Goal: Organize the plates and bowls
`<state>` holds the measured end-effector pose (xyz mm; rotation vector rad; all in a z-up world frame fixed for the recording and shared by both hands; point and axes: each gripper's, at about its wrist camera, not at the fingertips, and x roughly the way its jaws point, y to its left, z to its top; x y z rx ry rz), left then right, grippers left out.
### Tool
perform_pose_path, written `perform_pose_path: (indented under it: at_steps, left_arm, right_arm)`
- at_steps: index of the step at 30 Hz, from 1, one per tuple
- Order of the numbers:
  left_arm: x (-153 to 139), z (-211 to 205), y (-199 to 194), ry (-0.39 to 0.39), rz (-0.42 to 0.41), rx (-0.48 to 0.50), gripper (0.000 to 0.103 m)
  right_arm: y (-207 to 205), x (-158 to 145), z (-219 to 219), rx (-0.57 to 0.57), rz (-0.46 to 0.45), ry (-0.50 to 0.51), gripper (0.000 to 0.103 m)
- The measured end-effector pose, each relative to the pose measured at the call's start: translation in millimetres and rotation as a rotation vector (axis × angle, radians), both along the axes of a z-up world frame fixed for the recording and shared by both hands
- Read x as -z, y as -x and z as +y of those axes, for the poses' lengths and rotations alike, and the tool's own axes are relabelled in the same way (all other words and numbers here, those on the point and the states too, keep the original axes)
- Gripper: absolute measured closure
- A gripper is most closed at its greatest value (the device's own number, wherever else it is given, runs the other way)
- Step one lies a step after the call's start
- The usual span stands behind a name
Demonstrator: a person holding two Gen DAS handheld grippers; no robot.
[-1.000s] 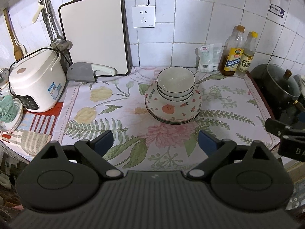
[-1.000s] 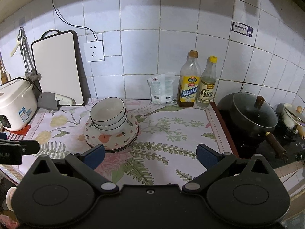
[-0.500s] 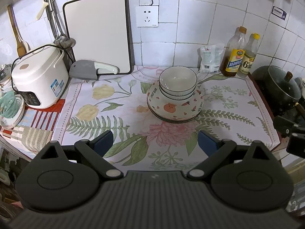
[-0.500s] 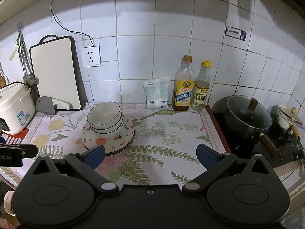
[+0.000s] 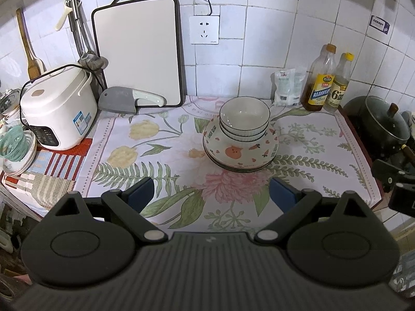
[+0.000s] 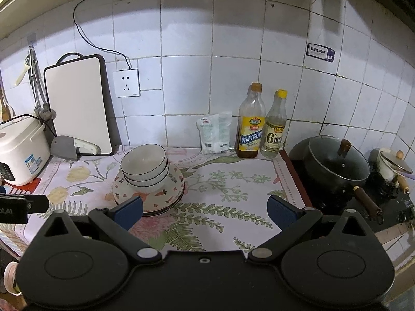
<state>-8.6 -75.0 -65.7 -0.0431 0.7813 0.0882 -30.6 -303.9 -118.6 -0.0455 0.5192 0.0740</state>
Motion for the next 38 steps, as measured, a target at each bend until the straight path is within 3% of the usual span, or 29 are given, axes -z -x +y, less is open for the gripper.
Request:
perform_pose_path:
  at_steps: [19, 38]
  left_arm:
    - [3.6, -3.4, 6.8, -0.04, -0.008, 0.011, 0.007]
    - [2.8, 1.4, 6.8, -0.027, -0.003, 0.0, 0.007]
  right_arm:
    - [6.7, 0.4, 5.9, -0.009, 0.0, 0.005, 0.0]
    - [3.9, 1.4, 5.9, 0.008, 0.023, -0.001, 0.0]
